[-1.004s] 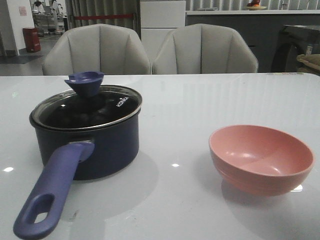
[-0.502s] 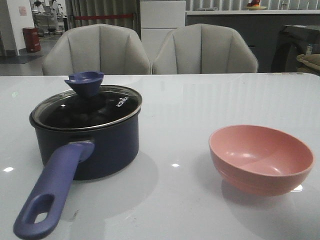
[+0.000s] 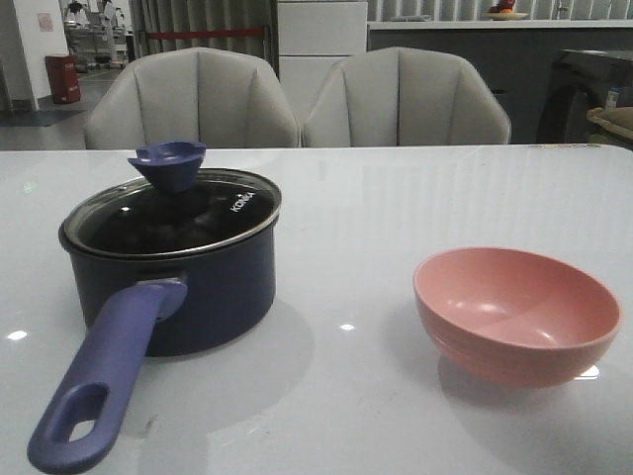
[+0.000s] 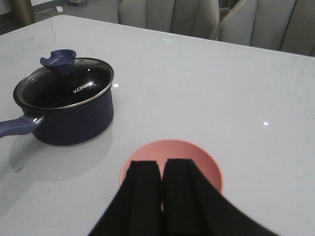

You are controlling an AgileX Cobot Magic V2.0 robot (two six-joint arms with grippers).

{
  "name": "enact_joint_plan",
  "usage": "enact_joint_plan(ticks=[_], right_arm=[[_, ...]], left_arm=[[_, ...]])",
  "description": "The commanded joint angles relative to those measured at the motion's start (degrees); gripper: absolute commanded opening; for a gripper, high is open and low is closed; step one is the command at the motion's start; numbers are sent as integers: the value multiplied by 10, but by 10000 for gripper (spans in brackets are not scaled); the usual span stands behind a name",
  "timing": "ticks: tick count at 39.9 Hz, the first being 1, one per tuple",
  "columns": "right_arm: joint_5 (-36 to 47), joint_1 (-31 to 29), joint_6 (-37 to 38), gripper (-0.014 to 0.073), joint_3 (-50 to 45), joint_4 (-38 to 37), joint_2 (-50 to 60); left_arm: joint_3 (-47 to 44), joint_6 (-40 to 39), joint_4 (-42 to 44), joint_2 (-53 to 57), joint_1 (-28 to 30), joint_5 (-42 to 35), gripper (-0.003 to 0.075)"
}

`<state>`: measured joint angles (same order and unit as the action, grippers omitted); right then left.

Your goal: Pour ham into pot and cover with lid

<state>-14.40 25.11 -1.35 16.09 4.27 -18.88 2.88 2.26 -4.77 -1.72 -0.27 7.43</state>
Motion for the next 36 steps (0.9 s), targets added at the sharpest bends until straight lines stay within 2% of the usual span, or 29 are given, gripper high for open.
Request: enact_joint_plan(ticks=[1, 9, 13, 36], right_arm=[[44, 1, -4, 148, 16, -5, -3], [44, 1, -4, 148, 16, -5, -3], [44, 1, -4, 148, 16, -5, -3], [44, 1, -4, 148, 16, -5, -3]], left_arm=[[-12, -5, -7, 3, 13, -92, 114], [-51, -5, -7, 22, 11, -94, 114], [-51, -5, -5, 33, 11, -59, 114], [-51, -5, -5, 33, 12, -56, 114]])
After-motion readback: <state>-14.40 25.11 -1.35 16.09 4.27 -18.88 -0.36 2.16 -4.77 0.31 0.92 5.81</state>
